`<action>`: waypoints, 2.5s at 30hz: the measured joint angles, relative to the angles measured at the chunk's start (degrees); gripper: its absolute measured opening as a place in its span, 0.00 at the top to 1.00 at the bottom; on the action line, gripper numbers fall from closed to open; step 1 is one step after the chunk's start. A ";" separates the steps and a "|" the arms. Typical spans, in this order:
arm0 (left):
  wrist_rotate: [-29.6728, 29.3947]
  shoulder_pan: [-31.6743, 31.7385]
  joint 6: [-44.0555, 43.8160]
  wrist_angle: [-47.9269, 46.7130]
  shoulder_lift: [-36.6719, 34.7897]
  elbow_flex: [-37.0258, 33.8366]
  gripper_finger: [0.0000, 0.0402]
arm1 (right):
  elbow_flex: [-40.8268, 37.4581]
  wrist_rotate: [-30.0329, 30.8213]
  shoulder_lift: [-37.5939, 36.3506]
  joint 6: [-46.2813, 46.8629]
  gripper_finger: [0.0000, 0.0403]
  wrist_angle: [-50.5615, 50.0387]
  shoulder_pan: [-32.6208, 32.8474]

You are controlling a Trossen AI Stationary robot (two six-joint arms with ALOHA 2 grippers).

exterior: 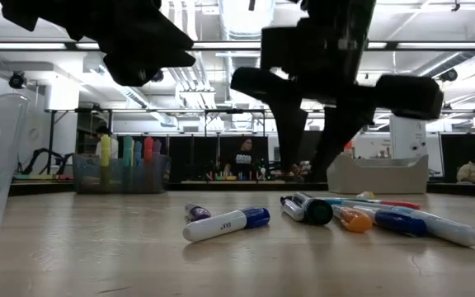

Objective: Pick & Place Markers
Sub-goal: Put the green marker pen into the gray bin

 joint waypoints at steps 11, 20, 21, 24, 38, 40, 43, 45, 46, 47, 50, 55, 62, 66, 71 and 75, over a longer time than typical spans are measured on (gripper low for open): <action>0.81 -0.28 -0.07 0.34 -0.05 0.00 0.74 | -2.70 0.71 1.59 -1.49 0.68 2.94 -0.37; 0.67 -0.28 -0.07 0.68 -0.07 0.00 0.74 | -2.74 1.90 3.41 -1.83 0.72 3.07 -0.37; 0.67 -0.28 -0.07 0.67 -0.07 0.00 0.74 | -2.74 3.26 3.24 -1.29 0.72 2.76 -0.35; 0.67 -0.28 -0.07 0.66 -0.07 0.00 0.74 | -2.00 6.54 2.19 4.18 0.74 1.20 -0.82; 0.84 -0.28 0.06 0.68 -0.09 0.02 0.74 | 3.33 -18.01 0.37 57.62 0.66 10.70 -8.65; 0.90 -0.37 0.01 0.70 -0.09 0.02 0.74 | 3.07 -16.42 0.93 61.12 0.65 10.42 -8.39; 1.07 -0.61 -0.03 0.63 -0.09 0.02 0.74 | 3.07 -15.69 1.52 67.06 0.63 11.78 -8.47; 0.87 -0.75 -0.07 0.31 -0.09 0.00 0.74 | 3.10 -13.90 2.03 69.56 0.63 12.42 -8.27; 1.10 -0.76 -0.09 0.32 -0.09 0.00 0.74 | 3.10 -13.00 2.45 70.18 0.63 12.30 -8.14; 1.10 -0.74 -0.08 0.50 -0.09 0.00 0.74 | 3.10 -12.36 2.84 70.73 0.63 12.27 -7.98; 1.11 -0.76 -0.08 0.65 -0.11 0.00 0.74 | 3.07 -11.38 3.55 71.90 0.65 11.98 -7.78; 1.11 -0.75 -0.07 0.54 -0.11 0.00 0.74 | 3.07 -10.20 4.62 73.31 0.66 12.08 -7.64; 1.07 -0.74 -0.05 -0.10 -0.11 -0.06 0.74 | 2.99 -9.94 7.07 73.60 0.66 11.85 -7.30; 1.13 -0.76 -0.03 0.22 -0.10 -0.07 0.74 | 2.93 -9.71 7.51 72.96 0.67 11.87 -7.26; 1.09 -0.74 -0.03 0.74 -0.11 -0.04 0.74 | 2.75 -7.42 7.53 69.91 0.74 10.88 -7.26; 1.09 -0.74 -0.04 0.36 -0.11 -0.04 0.74 | 2.77 -6.69 7.51 68.80 0.83 8.46 -8.32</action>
